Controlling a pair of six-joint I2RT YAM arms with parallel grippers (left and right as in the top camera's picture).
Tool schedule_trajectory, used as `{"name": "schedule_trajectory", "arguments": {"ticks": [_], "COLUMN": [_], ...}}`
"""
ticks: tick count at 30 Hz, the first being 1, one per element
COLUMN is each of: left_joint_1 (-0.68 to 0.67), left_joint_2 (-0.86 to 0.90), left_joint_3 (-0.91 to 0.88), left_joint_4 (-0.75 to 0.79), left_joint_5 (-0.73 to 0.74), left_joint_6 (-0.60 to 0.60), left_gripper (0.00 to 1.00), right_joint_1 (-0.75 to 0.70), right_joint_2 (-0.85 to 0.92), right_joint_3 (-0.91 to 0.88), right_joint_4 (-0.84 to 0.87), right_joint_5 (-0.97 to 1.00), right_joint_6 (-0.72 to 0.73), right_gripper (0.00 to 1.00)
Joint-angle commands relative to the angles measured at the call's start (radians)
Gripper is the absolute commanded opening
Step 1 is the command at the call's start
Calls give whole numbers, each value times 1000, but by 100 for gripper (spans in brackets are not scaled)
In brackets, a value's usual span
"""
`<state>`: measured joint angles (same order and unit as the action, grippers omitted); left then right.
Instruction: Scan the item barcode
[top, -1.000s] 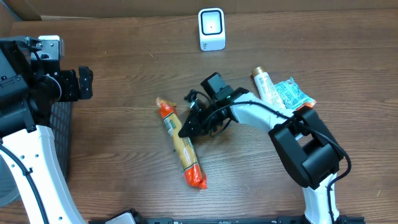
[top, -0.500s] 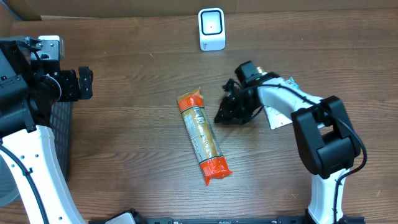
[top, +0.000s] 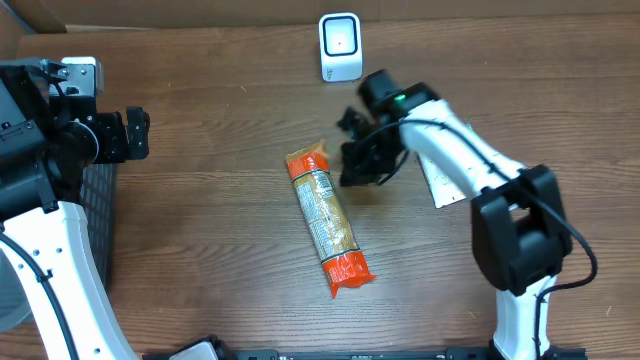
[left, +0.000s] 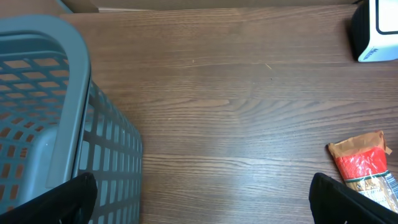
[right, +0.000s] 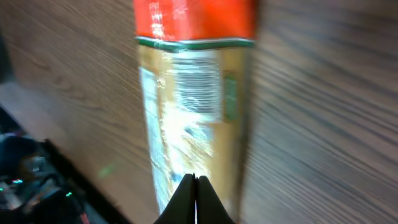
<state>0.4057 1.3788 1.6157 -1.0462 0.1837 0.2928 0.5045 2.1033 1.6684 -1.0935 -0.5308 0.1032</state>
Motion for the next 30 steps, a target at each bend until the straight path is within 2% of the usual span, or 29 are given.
{"name": "schedule_trajectory", "arguments": {"ticks": [1,6,13,16,25,27,30], "left_joint_1": [0,0,0,0,0,0,0], "left_joint_2": [2,2,2,2,2,2,2], "left_joint_3": [14,14,14,14,14,14,14], "left_joint_4": [3,3,3,3,3,3,3], "left_joint_5": [8,8,8,8,8,8,8], "left_joint_6": [18,18,18,18,18,18,18], "left_gripper": [100,100,100,99,100,100,100], "right_joint_1": [93,184,209,204,193,194,164], "right_joint_2": [-25,-21,-4,-5,-26,-26,-26], "right_joint_3": [-37,-127,-235,-223,23,41,39], "right_joint_4": [43,157,275,275,31,1,-53], "right_joint_5": [123,282,290,284,370,373,304], "right_joint_6": [91,233,291,279,127,124,79], "right_gripper": [4,4,5,10,25,31,34]}}
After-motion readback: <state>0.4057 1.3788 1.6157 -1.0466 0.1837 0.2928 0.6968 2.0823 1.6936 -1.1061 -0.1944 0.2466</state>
